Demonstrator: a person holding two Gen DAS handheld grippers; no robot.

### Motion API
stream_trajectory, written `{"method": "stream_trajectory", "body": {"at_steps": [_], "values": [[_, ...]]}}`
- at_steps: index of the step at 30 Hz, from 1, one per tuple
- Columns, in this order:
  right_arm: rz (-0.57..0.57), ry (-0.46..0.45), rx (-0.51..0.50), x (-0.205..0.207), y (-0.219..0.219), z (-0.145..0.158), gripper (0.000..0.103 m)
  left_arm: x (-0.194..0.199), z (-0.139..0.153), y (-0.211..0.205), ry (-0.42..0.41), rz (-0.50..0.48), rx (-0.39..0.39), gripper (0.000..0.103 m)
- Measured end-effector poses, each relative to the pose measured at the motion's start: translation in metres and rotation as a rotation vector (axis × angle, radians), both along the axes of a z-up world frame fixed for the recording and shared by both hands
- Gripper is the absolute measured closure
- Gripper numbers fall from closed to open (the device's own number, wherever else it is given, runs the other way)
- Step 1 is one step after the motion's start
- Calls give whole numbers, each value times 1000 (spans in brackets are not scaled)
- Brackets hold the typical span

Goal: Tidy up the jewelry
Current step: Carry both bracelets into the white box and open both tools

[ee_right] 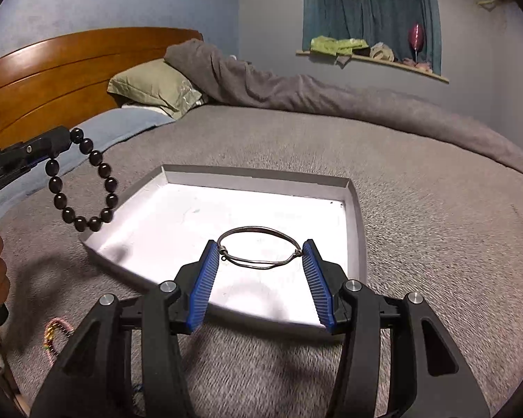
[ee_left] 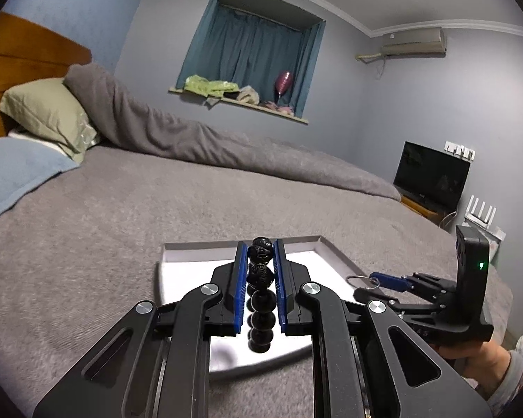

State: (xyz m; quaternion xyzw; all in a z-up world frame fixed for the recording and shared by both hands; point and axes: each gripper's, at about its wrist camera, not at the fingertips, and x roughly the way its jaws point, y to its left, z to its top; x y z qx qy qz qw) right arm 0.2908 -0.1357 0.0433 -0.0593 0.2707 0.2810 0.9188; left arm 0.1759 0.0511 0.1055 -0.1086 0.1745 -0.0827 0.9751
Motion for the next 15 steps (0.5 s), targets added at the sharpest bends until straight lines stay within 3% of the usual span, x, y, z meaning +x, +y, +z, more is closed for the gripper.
{"method": "stream_trajectory", "body": {"at_steps": [10,15], "values": [[8,86,-45,37,11,-23,54,48,-48,4,136,14,25,88],[6,123,-64,44,13,-31,53,57,-58,8,183,22,29,87]]}}
